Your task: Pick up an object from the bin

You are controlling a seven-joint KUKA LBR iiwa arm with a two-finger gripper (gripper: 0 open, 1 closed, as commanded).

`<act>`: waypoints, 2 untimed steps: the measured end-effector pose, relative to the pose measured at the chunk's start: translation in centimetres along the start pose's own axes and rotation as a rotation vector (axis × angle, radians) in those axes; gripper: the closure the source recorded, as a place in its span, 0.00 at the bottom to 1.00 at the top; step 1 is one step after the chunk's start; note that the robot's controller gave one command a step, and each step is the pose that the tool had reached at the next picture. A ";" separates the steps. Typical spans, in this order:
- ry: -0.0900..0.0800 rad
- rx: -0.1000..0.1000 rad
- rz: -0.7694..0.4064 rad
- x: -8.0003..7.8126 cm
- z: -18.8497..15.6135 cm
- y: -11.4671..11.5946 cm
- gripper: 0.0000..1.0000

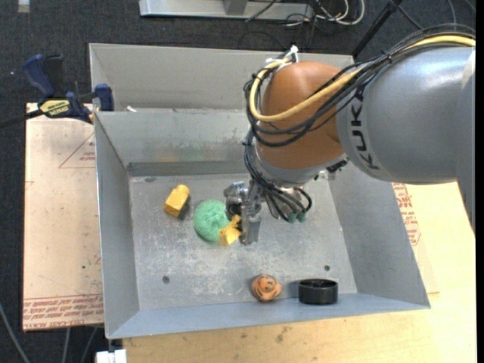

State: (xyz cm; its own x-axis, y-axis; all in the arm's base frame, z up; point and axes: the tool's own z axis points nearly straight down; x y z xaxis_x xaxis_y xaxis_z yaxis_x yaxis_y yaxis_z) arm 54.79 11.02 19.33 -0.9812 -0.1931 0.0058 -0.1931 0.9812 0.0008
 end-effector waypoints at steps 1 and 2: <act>-0.027 0.001 -0.049 -2.9 -0.2 1.3 1.00; 0.006 -0.001 -0.066 -1.4 -1.0 1.1 1.00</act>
Offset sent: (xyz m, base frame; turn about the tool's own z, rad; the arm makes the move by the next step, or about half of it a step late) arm -0.0031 0.0012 0.1047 -0.0541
